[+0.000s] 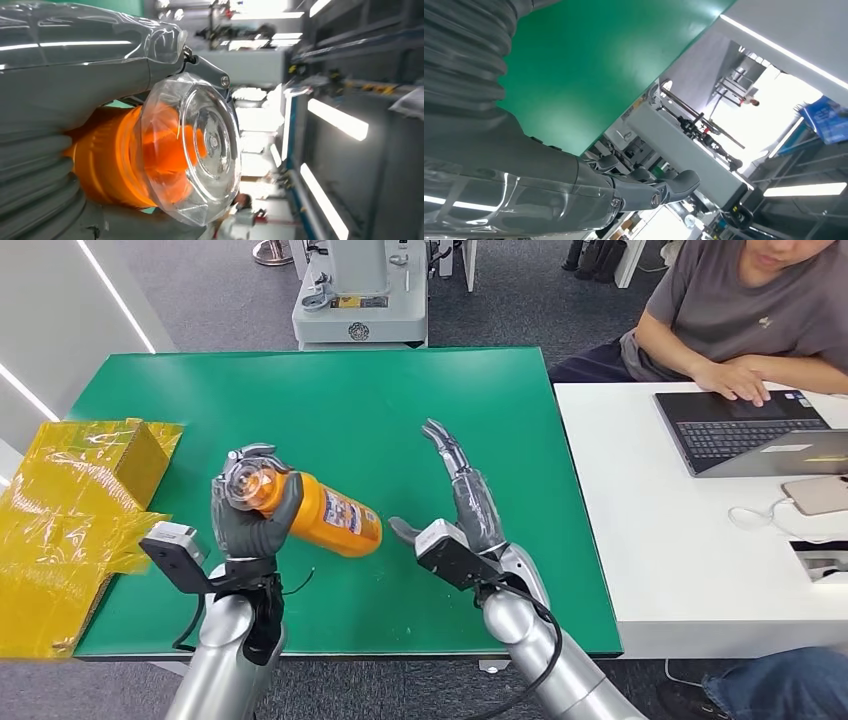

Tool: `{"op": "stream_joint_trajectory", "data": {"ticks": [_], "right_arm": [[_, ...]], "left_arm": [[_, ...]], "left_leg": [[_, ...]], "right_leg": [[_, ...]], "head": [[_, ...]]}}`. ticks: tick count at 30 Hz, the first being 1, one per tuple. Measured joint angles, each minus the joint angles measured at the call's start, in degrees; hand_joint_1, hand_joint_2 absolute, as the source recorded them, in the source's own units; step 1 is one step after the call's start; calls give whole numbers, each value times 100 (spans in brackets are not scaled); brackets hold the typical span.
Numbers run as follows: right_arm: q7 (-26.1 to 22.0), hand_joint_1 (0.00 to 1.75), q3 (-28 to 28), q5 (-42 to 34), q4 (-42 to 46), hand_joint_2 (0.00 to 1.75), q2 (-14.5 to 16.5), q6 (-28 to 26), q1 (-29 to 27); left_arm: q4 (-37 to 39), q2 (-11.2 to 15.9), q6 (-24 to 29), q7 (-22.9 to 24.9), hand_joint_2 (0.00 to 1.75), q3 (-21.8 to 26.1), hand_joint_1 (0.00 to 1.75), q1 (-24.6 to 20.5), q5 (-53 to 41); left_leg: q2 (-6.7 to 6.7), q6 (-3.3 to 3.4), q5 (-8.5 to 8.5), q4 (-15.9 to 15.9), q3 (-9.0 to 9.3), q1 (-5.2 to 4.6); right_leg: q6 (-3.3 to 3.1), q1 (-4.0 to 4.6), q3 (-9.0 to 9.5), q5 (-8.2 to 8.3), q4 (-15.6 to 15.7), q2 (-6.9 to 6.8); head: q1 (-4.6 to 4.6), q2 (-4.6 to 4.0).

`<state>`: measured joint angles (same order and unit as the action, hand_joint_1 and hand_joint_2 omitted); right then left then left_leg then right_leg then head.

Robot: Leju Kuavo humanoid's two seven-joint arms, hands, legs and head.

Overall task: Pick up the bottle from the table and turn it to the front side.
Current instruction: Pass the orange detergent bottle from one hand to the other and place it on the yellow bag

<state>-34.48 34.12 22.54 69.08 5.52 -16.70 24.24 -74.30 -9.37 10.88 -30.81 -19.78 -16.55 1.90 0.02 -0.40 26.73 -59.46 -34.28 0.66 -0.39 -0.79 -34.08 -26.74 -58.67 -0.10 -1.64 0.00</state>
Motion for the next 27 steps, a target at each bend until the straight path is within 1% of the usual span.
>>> {"op": "stream_joint_trajectory", "data": {"ticks": [3,7,12,15,20,24,27], "right_arm": [[-38,0,1,-72,104,175,-30,-79,-74],[-89,0,3,-202,174,175,-72,-259,-164],[-103,0,6,-427,210,175,-127,-458,-329],[-100,0,7,-508,275,175,-169,-544,-507],[-96,0,4,-520,463,175,-244,-597,-862],[-65,0,-11,-464,599,175,-261,-537,-1032],[-34,0,-30,-445,659,175,-265,-479,-1092]], "left_arm": [[-286,80,108,-1,175,139,175,-107,-128],[-725,240,388,62,175,332,175,-361,-455],[-995,506,735,328,175,481,175,-695,-1234],[-1012,739,740,573,175,496,175,-917,-1911],[-935,1161,494,928,175,495,175,-1212,-2774],[-640,1448,407,1211,175,466,175,-1490,-3406],[-414,1623,471,1388,175,417,175,-1653,-3927]], "left_leg": [[0,-1,0,0,0,0],[0,-1,-1,0,0,0],[-1,-3,-2,0,0,0],[0,-4,-3,0,0,1],[2,-4,-3,1,0,1],[9,-5,-3,2,1,1],[13,-6,-4,2,1,1]], "right_leg": [[0,0,0,0,-1,0],[0,0,1,0,-1,0],[0,0,1,0,-1,-1],[-1,0,0,0,-1,-1],[-1,1,-4,0,-1,4],[-3,1,-6,2,-2,10],[-5,1,-7,4,-2,14]], "head": [[1,0],[1,1],[1,0],[0,0],[0,0],[-1,0],[1,0]]}}
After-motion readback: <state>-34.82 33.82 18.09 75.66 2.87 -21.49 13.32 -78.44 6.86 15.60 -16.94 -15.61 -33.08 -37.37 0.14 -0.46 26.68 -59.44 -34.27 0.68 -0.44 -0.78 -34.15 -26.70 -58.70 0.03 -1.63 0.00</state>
